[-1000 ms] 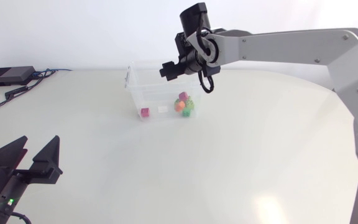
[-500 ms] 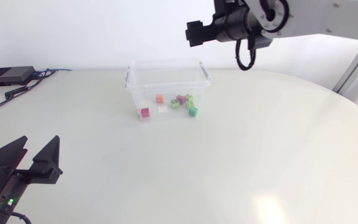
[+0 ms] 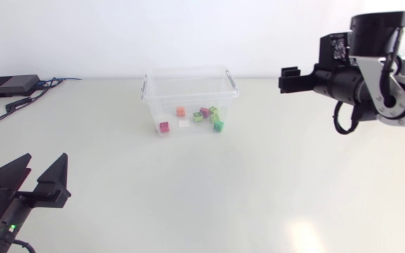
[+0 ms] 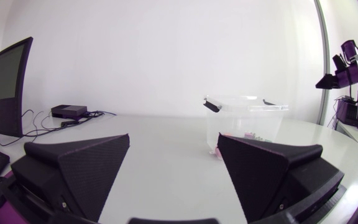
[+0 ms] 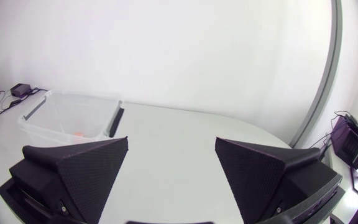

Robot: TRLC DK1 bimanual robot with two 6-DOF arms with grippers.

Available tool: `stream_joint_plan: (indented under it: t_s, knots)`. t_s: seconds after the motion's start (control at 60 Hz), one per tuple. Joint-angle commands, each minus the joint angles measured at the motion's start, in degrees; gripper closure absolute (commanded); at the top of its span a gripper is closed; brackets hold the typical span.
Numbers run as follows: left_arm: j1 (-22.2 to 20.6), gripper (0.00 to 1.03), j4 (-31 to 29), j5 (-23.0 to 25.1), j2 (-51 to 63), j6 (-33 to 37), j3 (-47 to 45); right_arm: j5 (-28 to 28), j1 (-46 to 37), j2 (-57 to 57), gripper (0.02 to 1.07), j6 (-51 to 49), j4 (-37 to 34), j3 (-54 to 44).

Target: Place the duplo bricks in the container

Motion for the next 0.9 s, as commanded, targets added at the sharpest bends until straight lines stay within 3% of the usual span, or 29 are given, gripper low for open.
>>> stream_joint_plan:
  t_s: [0.0,0.233,0.433,0.883]
  knots:
    - [-0.4,0.04,-0.3,-0.3,-0.5,0.2,-1.0,0.4,-2.6,-3.5,0.06,-2.9,2.7,-5.5]
    - [-0.5,0.04,-0.4,-0.3,-0.5,0.2,-1.0,0.3,-7.4,-13.9,0.06,-7.4,10.1,-21.0]
    - [-0.5,0.04,-0.4,-0.3,-0.5,0.2,-1.0,-0.2,-8.9,-25.6,0.06,-9.5,11.4,-32.3]
    - [-0.4,0.04,-0.3,-0.4,-0.4,0.3,-1.0,-2.2,-10.1,-49.9,0.06,-8.6,2.0,-43.7]
